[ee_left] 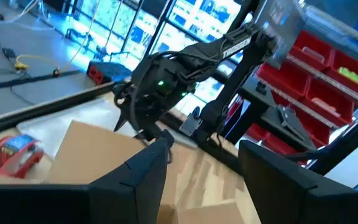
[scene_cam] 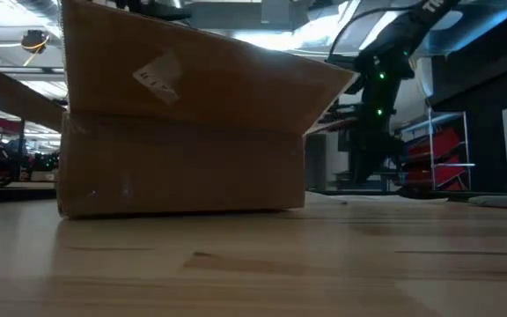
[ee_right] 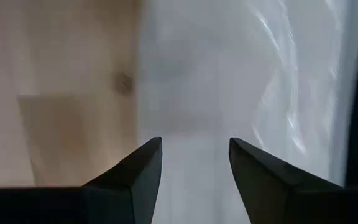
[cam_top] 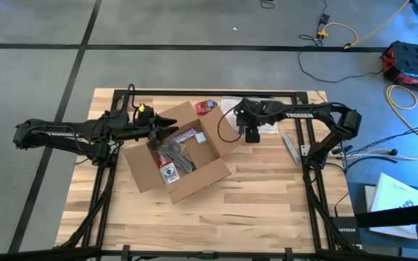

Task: Unpack boxes
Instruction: Close the transparent zip bag

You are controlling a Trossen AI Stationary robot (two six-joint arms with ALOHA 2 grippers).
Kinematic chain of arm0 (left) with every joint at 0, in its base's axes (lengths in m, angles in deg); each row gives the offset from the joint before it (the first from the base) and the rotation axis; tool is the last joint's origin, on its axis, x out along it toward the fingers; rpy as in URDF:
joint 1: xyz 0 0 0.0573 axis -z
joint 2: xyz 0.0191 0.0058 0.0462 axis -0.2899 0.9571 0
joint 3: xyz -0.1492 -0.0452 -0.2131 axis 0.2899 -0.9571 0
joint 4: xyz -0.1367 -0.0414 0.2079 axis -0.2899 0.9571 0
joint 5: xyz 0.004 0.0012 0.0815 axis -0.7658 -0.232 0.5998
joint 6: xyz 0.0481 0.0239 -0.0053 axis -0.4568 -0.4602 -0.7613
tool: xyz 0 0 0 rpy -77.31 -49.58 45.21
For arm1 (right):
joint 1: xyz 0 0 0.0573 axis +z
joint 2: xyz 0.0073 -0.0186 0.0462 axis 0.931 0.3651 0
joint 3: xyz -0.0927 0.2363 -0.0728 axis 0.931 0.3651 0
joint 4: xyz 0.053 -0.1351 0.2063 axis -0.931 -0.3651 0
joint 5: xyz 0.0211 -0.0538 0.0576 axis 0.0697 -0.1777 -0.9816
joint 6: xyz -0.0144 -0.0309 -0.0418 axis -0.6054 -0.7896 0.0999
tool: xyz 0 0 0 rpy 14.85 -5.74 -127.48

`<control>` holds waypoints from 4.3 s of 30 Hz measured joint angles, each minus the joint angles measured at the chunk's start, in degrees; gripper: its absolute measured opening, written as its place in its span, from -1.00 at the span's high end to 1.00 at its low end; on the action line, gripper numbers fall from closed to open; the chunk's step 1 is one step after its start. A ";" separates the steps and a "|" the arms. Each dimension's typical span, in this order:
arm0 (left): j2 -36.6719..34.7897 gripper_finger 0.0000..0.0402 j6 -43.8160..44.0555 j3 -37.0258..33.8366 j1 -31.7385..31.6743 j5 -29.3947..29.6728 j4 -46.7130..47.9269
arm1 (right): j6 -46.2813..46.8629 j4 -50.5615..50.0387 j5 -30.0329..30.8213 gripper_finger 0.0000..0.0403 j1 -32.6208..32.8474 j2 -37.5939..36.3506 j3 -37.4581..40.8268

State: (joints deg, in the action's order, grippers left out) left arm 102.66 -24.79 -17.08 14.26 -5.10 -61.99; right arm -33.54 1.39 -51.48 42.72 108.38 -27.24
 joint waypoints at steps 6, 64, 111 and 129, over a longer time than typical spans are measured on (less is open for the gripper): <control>2.51 0.07 4.18 0.00 0.00 0.56 -0.62 | -3.07 9.32 -2.57 0.13 0.81 0.13 2.56; 8.00 0.07 10.06 -0.08 0.24 0.79 -0.98 | -0.44 24.29 9.49 0.49 3.41 11.40 2.51; 7.91 0.07 -23.04 -0.02 -22.22 -15.82 -4.75 | 45.72 -5.24 23.19 1.00 32.37 -18.95 -42.19; 20.80 0.07 -3.27 0.02 -24.96 -49.82 -43.48 | 51.55 5.30 7.04 1.00 32.22 -15.09 -42.84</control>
State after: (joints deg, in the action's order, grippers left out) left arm 123.46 -28.05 -17.05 -10.70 -54.93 -105.48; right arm 18.01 6.69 -44.44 74.94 93.28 -70.08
